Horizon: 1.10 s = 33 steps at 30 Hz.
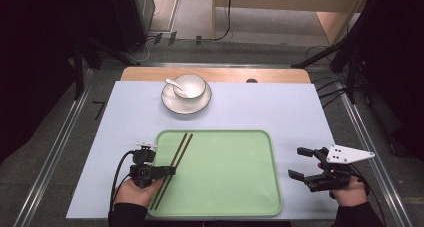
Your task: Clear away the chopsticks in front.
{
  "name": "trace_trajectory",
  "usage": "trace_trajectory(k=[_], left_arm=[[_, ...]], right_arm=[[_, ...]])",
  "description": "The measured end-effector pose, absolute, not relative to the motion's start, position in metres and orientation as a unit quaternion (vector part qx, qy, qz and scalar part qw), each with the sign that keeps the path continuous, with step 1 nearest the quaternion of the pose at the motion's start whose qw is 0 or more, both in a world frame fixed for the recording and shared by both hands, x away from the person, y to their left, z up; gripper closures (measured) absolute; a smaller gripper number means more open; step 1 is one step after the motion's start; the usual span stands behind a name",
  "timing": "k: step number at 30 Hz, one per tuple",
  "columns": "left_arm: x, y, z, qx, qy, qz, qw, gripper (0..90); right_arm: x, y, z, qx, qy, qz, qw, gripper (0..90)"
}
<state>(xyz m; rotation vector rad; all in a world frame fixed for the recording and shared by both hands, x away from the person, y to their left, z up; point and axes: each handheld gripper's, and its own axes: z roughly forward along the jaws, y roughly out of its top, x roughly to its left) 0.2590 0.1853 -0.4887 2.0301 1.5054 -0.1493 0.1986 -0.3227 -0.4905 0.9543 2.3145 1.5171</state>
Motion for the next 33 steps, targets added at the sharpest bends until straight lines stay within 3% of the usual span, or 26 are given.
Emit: trace_trajectory(k=[8,15,33], left_arm=[[0.261,0.195,-0.478,0.804,0.493,-0.015,0.334,48.9],[0.26,0.206,-0.475,0.831,0.435,0.021,0.346,38.1],[0.25,0.241,-0.466,0.841,0.397,0.041,0.365,34.4]], right_arm=[[0.197,-0.324,-0.491,0.325,0.787,0.513,0.107,16.2],[0.197,-0.323,-0.491,0.323,0.789,0.512,0.106,16.2],[0.195,-0.328,-0.492,0.331,0.783,0.516,0.107,16.1]])
